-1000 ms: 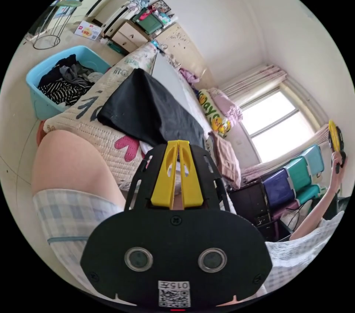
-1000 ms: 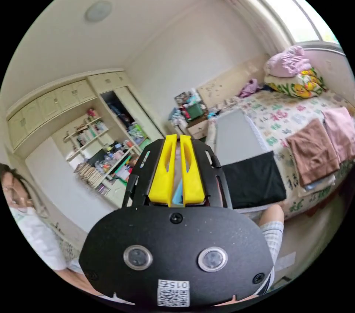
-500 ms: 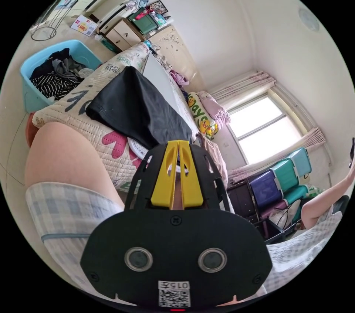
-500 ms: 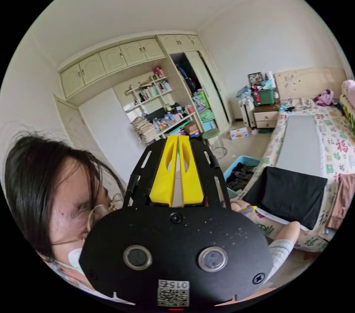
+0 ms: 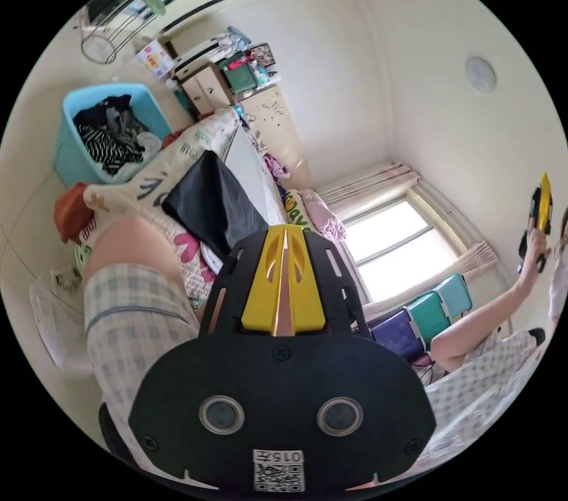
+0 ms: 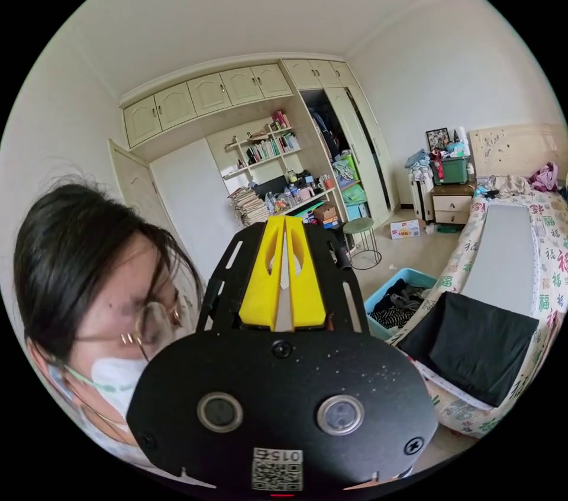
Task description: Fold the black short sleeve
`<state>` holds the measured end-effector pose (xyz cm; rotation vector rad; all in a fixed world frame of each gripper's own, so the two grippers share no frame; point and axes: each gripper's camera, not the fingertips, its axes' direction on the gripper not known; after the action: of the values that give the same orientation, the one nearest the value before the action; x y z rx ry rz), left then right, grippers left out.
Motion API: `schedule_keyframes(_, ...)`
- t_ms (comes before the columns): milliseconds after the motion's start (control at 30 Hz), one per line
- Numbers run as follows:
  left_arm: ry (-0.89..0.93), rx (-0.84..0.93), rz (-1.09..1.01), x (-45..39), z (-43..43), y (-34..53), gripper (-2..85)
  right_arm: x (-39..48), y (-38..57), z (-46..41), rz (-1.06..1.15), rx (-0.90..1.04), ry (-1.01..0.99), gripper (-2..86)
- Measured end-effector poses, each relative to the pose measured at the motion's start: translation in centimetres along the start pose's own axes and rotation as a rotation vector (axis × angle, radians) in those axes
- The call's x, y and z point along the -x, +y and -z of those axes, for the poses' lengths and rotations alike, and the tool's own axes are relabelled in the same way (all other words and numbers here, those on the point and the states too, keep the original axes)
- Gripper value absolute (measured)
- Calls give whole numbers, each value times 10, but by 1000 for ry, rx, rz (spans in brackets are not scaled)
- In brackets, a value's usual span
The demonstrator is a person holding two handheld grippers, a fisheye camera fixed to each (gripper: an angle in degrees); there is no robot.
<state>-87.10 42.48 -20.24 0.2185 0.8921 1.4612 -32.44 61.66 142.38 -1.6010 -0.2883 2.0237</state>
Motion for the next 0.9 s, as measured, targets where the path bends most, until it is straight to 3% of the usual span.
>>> schedule_keyframes(200,-212,-197,-180,-74,108,12,0,-82,47,32,194,-159,-28,-5)
schedule_keyframes(267,-381,-316,-335,-121,141,27,1,-103,72,63,394,-246,-134,-4)
schedule_keyframes(367,-476,-396,-588,-173,159,46,-1,-133,97,107,421,-468,-108,-1)
schedule_keyframes(533,-410,-400,-860,-221,162,64,25,-174,110,166,395,-560,17,52)
schedule_keyframes(633,-289,-510,-1074,-244,153,87,143,-184,117,199,387,-600,211,147)
schedule_keyframes(767,-128,-495,-1076,-265,124,89,335,-196,119,230,410,-622,338,264)
schedule_keyframes(900,-111,-494,-1100,-283,98,94,358,-210,109,250,405,-595,262,318)
